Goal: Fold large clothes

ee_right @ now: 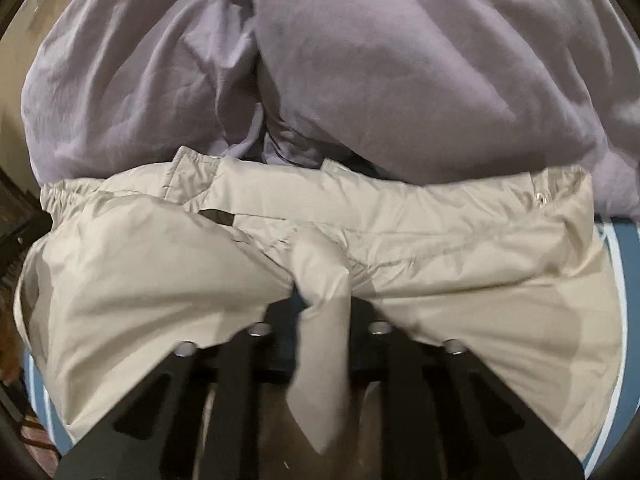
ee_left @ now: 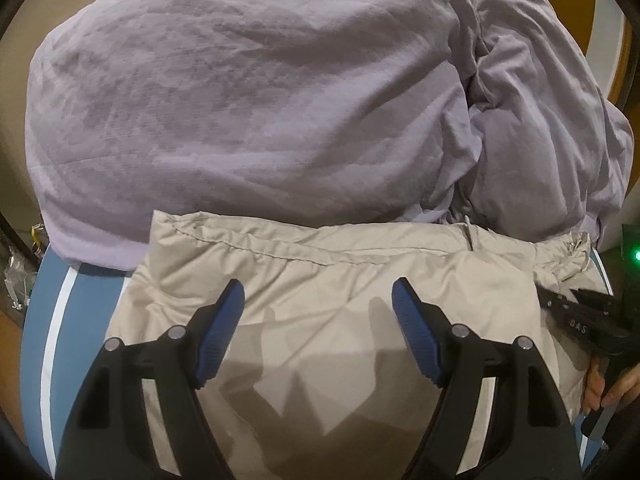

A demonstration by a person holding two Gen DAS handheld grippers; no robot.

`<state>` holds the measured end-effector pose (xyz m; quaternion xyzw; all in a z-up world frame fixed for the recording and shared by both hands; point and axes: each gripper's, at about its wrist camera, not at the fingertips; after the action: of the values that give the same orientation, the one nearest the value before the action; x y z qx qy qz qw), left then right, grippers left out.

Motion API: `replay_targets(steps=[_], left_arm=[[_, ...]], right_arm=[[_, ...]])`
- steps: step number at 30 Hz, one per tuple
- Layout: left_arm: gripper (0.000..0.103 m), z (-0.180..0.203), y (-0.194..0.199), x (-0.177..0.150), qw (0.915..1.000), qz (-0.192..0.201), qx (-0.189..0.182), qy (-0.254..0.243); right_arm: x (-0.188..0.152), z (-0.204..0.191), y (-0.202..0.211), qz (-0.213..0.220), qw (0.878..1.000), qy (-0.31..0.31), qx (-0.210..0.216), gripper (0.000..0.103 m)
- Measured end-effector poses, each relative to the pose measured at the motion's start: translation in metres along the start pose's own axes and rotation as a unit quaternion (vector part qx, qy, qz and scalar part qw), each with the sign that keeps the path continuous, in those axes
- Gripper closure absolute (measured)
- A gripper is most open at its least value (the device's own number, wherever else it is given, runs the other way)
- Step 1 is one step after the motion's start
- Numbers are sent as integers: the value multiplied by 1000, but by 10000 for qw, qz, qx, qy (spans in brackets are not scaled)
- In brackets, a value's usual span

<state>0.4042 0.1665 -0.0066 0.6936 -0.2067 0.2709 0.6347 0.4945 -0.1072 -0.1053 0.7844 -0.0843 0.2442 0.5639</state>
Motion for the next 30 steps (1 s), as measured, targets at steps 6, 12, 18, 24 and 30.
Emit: replay_targets(steps=[6, 12, 18, 24, 30], left_arm=[[27, 5, 1, 2, 9999, 70, -87, 16], [22, 15, 5, 7, 9994, 283, -197, -15], [22, 29, -10, 7, 9995, 209, -142, -190], [22, 29, -45, -2, 9996, -59, 207, -209], [23, 19, -69, -4, 9991, -184, 391, -7]], right_arm=[[30, 1, 14, 531, 9983, -211, -65, 99], [44, 3, -7, 522, 9976, -377, -248, 99], [37, 6, -20, 462, 9977, -390, -305, 98], [31, 13, -8, 469, 9974, -526, -127, 83], [19, 12, 28, 847, 9944, -620, 127, 63]])
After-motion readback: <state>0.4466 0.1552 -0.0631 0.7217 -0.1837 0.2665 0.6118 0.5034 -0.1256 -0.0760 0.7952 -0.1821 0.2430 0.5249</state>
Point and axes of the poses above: each gripper's, at about its wrist camera, not at the fingertips, and y roughly against the way its jaws point, z to its right, x to its top, and after that the axes turned 11 degrees about -y, right-handed
